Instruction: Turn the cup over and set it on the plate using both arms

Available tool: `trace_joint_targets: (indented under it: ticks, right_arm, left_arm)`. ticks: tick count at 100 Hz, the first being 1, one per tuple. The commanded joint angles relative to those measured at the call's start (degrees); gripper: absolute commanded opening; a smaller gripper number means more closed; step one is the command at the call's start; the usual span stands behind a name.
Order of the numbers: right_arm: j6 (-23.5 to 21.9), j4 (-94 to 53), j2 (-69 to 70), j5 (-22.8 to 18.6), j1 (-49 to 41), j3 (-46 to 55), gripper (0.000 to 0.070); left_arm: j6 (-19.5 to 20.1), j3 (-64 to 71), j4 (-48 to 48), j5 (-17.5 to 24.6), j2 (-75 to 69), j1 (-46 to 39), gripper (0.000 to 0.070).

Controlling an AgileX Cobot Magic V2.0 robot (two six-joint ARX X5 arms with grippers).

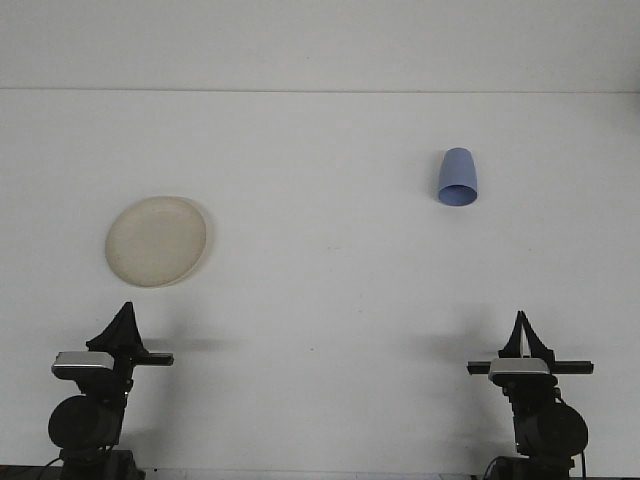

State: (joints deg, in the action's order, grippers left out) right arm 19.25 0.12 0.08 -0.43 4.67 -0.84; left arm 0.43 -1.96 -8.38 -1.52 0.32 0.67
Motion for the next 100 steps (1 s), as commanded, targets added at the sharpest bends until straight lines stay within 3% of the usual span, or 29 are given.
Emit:
trace_joint_targets:
  ticks: [1, 90, 100]
  right_arm:
    - [0.1, 0.7, 0.0, 0.0, 0.0, 0.1, 0.0000]
    - [0.0, 0.8, 0.0, -0.4, 0.0, 0.1, 0.0000]
    - [-2.4, 0.8, 0.0, -1.6, 0.0, 0.1, 0.0000]
  left_arm:
    - [-0.5, 1.1, -0.7, 0.0, -0.1, 0.0, 0.0013]
    - [-0.5, 1.1, -0.7, 0.0, -0.1, 0.0, 0.0013]
    - [-0.5, 1.1, -0.7, 0.0, -0.1, 0.0, 0.0013]
